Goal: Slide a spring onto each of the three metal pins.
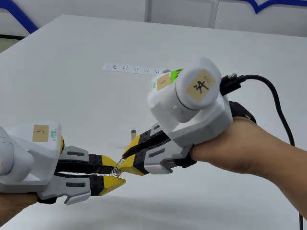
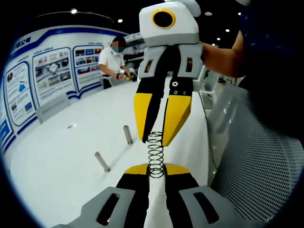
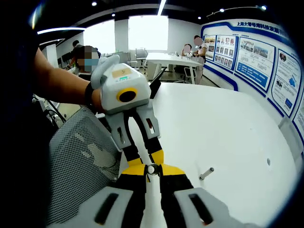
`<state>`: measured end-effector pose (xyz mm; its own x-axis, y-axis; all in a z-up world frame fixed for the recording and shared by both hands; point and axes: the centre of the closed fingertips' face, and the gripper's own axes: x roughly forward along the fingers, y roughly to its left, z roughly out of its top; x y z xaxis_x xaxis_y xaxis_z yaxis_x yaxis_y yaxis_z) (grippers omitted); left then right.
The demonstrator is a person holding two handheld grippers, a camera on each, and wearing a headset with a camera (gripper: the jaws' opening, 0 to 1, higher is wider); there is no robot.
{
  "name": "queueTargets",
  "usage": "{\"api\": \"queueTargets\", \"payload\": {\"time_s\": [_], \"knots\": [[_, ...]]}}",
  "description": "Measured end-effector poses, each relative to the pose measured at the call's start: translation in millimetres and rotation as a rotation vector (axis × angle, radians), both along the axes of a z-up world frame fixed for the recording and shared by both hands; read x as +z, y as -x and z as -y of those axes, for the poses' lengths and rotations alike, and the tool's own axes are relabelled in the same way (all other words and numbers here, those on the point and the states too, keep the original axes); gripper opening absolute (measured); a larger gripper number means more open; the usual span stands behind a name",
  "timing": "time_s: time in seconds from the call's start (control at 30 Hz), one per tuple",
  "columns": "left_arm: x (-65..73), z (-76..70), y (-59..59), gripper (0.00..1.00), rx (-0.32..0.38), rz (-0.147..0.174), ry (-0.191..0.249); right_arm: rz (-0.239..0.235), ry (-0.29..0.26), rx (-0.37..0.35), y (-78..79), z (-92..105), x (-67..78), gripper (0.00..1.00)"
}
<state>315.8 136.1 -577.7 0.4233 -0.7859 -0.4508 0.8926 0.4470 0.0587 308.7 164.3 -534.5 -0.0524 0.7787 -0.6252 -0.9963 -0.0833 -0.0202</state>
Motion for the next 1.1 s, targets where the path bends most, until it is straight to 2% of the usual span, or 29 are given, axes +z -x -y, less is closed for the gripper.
{"api": "queueTargets", "payload": {"time_s": [0.27,0.43,0.57,0.77,0.9,1.1], "knots": [[8.8,6.8,-1.8,0.12,-0.003,0.007,0.025,-0.005,-0.073,-0.01,1.7,-9.4,9.2,0.11],[9.1,8.0,-2.0,0.12,-0.004,0.009,0.025,-0.005,-0.083,-0.014,2.4,-10.4,9.7,0.11],[10.1,7.2,-2.9,0.13,0.008,0.001,0.041,0.0,-0.088,-0.02,0.6,-9.6,11.1,0.11],[12.1,5.4,-6.0,0.25,0.039,-0.008,0.067,-0.001,-0.09,-0.036,-5.5,-9.2,12.1,0.11],[12.4,0.5,-7.5,0.29,0.061,-0.012,0.08,0.002,-0.094,-0.051,-11.1,-7.5,13.2,0.11],[15.8,-8.7,-10.2,0.34,0.107,-0.016,0.116,0.011,-0.12,-0.098,-27.4,-3.6,19.0,0.11]]}}
